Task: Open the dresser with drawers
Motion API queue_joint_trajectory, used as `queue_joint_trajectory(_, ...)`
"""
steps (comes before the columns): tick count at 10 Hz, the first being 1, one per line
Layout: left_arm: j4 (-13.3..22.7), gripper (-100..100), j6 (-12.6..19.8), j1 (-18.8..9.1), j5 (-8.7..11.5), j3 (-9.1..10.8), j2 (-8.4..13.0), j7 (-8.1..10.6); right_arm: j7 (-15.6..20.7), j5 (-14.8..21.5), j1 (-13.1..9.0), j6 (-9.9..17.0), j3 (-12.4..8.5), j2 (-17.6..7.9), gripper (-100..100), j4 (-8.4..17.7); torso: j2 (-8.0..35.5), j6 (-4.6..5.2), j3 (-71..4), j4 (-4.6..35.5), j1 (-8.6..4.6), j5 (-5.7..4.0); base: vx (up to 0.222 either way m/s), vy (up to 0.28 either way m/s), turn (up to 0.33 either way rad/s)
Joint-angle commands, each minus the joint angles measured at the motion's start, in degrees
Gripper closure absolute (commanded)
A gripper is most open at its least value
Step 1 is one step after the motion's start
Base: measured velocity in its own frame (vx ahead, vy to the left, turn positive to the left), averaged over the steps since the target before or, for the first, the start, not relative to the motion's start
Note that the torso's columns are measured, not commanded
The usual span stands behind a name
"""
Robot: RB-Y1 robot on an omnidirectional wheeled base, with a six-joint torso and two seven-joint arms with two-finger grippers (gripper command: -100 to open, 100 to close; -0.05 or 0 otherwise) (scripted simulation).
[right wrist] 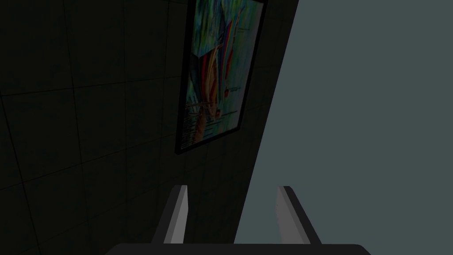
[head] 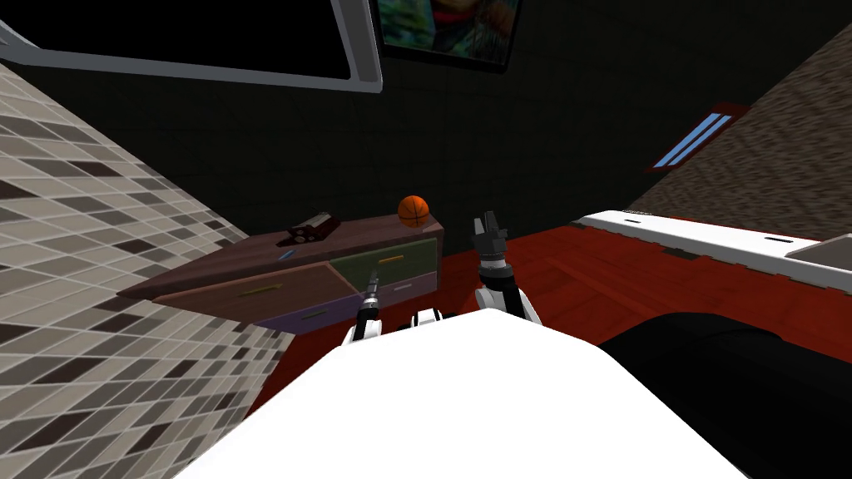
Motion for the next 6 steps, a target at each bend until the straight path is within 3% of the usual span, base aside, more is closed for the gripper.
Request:
queue_joint_trajectory(1,-0.5,-100,0.7,-0.4,0.0,0.14,2.9,0.00,0.0,0.0,0.0,0.0,0.0,0.0,0,0.0,0.1,0.00,0.1,0.0,-0.02,0.00,0.067,-0.002,-0.005)
queue_joint_trajectory(3,-0.4,-100,2.2,-1.4,0.1,0.48,2.7,-0.06,0.0,0.0,0.0,0.0,0.0,0.0,0,0.0,0.1,0.02,0.1,0.1,-0.08,-0.01,0.166,-0.024,-0.011)
queue_joint_trajectory(4,-0.1,-100,2.8,-1.8,0.2,0.58,0.4,-0.06,0.0,0.0,0.0,0.0,0.0,0.0,0,0.0,0.1,0.01,0.1,0.0,-0.12,-0.03,0.172,-0.035,-0.006)
queue_joint_trajectory(6,0.0,-100,3.0,-1.9,0.2,0.62,-1.8,-0.06,0.0,0.0,0.0,0.0,0.0,0.0,0,0.0,0.6,-0.01,0.3,0.2,0.04,0.01,0.061,-0.003,-0.002)
